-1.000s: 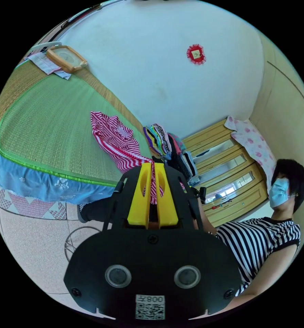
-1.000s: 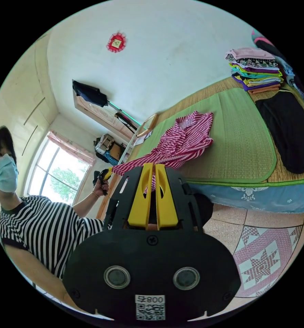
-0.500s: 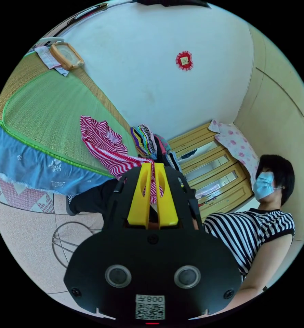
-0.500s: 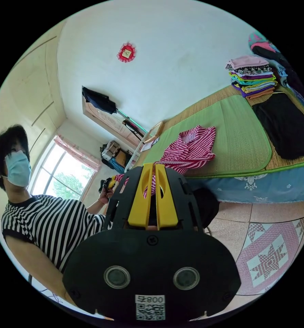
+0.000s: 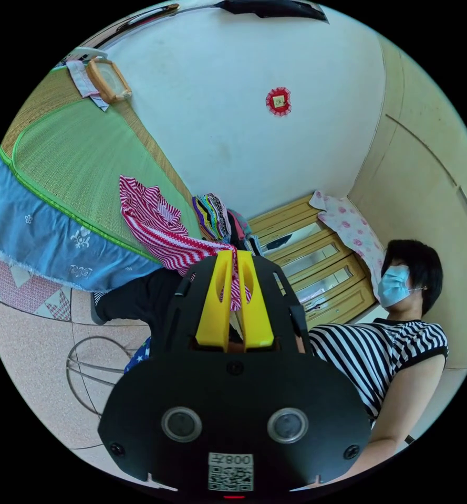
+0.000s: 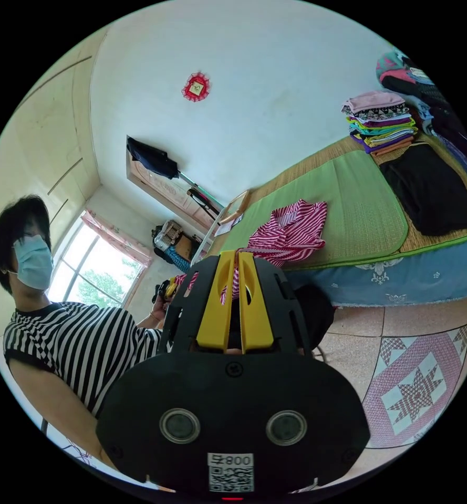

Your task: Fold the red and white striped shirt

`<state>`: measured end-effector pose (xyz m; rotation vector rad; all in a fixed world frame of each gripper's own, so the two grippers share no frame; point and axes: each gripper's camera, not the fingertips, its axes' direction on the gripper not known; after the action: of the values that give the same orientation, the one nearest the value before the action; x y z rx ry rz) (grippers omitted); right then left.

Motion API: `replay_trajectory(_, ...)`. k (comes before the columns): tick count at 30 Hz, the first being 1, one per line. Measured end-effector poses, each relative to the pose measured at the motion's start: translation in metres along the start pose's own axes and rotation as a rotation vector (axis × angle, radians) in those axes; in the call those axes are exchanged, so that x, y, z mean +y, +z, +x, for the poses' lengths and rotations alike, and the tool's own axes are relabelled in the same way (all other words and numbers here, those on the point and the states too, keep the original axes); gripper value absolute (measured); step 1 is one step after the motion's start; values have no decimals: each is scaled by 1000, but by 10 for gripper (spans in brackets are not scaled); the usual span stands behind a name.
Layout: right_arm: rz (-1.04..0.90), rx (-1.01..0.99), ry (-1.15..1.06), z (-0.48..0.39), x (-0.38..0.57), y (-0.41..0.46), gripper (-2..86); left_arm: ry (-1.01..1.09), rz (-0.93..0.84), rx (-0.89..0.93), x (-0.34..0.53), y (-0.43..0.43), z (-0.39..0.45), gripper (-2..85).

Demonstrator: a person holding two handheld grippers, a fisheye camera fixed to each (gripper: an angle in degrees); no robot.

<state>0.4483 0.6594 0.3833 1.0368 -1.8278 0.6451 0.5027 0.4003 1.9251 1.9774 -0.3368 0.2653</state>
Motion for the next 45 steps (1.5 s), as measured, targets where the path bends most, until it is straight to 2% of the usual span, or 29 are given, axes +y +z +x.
replay_trajectory(12,18,-1,22,20,10,7,6,7,14,20,-30,5,7,13)
replay_trajectory(27,33,-24,50,76,12,40,7,-9,30,26,-108,29,-2,13)
replay_trajectory(45,70,-35,109,193,-21,110,7,0,55,4,-279,85,-36,13)
